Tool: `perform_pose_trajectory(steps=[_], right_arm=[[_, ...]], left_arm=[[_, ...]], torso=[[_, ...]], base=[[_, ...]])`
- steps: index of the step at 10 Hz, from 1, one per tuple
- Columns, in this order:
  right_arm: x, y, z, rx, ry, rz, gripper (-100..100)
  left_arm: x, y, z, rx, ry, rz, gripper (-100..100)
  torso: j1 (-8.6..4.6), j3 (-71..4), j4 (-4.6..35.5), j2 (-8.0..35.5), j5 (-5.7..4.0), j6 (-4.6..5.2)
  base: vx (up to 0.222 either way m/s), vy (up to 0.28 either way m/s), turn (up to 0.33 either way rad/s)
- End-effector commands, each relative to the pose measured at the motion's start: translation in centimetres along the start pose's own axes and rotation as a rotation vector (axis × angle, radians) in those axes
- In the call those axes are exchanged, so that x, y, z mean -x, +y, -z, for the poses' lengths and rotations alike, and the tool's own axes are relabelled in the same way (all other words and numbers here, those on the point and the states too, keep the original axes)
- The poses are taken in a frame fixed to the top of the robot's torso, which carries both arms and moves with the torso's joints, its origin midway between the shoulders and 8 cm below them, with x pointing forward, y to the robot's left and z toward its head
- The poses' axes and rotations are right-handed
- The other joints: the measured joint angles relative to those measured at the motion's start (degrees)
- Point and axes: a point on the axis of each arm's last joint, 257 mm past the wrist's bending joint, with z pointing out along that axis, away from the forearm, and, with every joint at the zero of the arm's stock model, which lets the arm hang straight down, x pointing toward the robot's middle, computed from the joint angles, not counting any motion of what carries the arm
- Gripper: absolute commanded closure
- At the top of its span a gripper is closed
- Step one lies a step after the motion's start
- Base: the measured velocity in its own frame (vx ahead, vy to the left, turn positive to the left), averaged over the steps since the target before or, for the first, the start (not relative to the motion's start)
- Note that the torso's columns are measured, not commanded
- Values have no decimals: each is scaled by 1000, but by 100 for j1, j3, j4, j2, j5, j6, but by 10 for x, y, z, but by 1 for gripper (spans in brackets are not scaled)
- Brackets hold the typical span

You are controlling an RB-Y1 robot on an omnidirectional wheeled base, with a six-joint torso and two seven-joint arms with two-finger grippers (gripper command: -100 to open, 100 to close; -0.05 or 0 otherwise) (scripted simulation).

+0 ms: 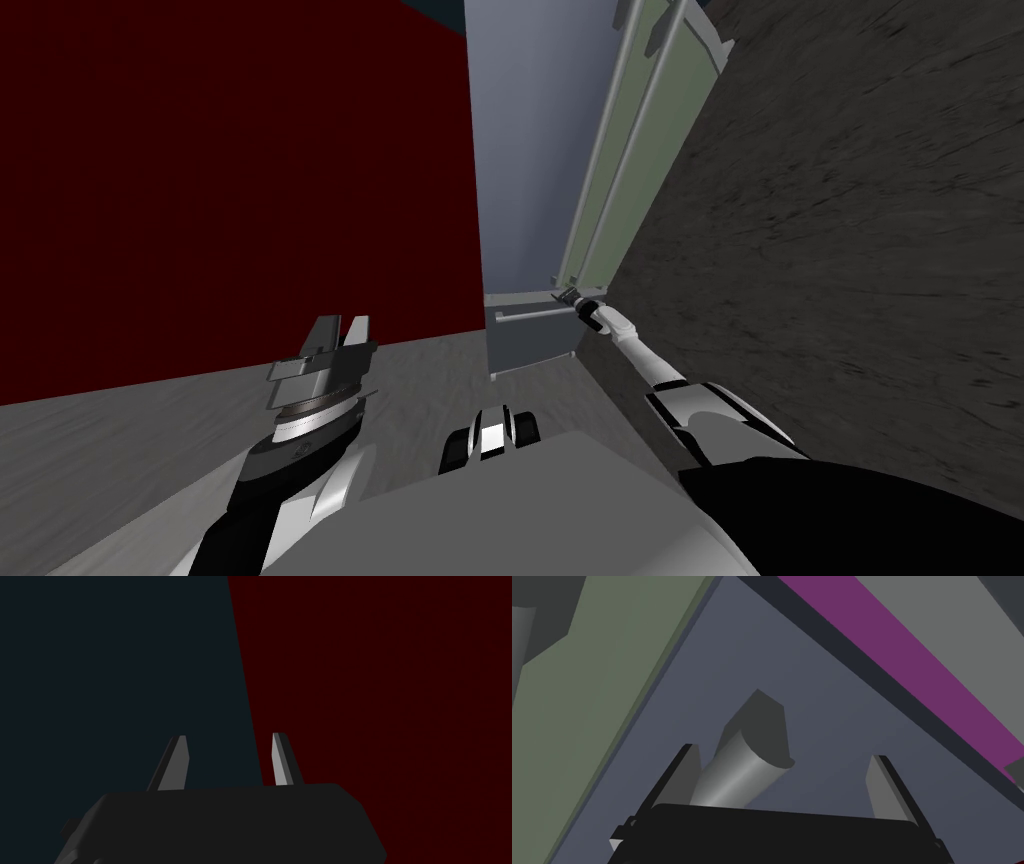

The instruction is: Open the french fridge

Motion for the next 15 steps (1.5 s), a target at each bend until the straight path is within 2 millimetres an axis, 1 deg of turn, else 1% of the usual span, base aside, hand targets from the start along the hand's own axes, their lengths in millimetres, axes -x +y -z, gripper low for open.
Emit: perform_pose_trajectory(steps=[1, 2, 3, 4, 6, 9, 13, 14, 15], right_arm=[[-1, -10, -1, -13, 9, 28, -100], [-1, -11, -1, -15, 10, 32, -100], [-1, -11, -1, -15, 10, 32, 100], [-8, -21, 2, -36, 28, 33, 100], [-22, -41, 8, -79, 62, 36, 100], [-42, -71, 19, -144, 112, 40, 100], [-66, -110, 37, -231, 178, 48, 100], [-62, -102, 36, -212, 167, 49, 100], [-66, -112, 39, -252, 177, 43, -100]], left_arm=[[0, 0, 0, 0, 0, 0, 0], [0, 0, 0, 0, 0, 0, 0], [0, 0, 0, 0, 0, 0, 0], [0, 0, 0, 0, 0, 0, 0], [0, 0, 0, 0, 0, 0, 0], [0, 0, 0, 0, 0, 1, 0], [0, 0, 0, 0, 0, 0, 0], [0, 0, 0, 0, 0, 0, 0], [0, 0, 0, 0, 0, 0, 0]], torso=[[3, 0, 0, -1, 0, 0], [-2, 0, -1, -1, -1, 0], [-3, -1, -1, -2, -1, 0], [-1, -2, -1, -4, 0, 0], [68, 5, 3, 8, 20, -1], [6, 5, 3, 7, 2, 1], [6, 0, 0, 0, 2, 0], [4, -3, 0, -5, 3, -1], [-42, -15, -7, -26, -9, -4]], base=[[7, 17, -3], [0, 0, 0], [0, 0, 0], [-38, 107, -82], [-64, 264, -129], [-117, 287, -115], [-106, 288, -124], [-42, 129, -37], [112, 33, 6]])
